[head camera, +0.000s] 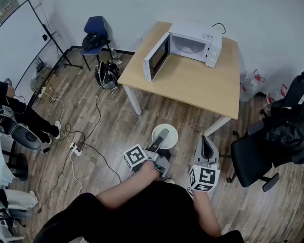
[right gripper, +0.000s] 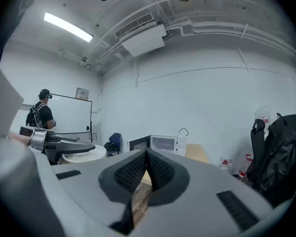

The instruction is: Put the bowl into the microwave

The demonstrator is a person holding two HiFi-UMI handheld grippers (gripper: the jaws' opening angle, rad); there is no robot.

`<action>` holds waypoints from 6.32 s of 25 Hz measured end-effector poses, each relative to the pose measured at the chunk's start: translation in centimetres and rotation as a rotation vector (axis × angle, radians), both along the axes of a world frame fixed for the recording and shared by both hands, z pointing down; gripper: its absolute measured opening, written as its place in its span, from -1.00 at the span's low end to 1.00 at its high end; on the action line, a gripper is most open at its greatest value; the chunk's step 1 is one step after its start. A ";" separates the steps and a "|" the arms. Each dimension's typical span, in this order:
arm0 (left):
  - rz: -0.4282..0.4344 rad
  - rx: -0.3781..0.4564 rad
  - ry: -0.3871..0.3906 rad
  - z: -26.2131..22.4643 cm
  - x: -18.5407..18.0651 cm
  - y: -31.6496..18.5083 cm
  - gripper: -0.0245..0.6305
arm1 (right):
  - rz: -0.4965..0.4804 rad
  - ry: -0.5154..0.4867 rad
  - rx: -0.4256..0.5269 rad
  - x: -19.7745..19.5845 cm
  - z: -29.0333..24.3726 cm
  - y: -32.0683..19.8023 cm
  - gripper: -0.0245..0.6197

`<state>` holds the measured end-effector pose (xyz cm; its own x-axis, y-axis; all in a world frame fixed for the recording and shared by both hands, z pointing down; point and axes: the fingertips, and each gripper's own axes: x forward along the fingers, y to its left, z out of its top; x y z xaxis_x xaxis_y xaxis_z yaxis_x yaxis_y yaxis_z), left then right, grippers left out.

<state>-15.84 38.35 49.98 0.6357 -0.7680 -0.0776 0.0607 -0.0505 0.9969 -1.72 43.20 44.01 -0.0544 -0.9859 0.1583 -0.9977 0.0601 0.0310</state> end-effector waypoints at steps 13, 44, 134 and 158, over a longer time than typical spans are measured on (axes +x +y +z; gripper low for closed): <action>-0.007 0.002 -0.019 0.6 0.9 0.8 -0.25 | -0.023 -0.036 0.019 1.6 1.3 1.3 -0.74; 0.199 -0.002 -0.049 3.8 10.6 -27.3 -0.26 | 0.074 0.017 -0.057 8.0 2.1 -27.3 -0.74; -0.024 -0.111 -0.528 23.1 22.9 -75.1 -0.19 | -0.189 -0.111 -0.288 19.5 13.8 -58.4 -0.74; -0.031 0.013 -0.841 22.8 22.6 -77.6 0.02 | -0.155 -0.120 -0.303 20.8 14.5 -58.0 -0.74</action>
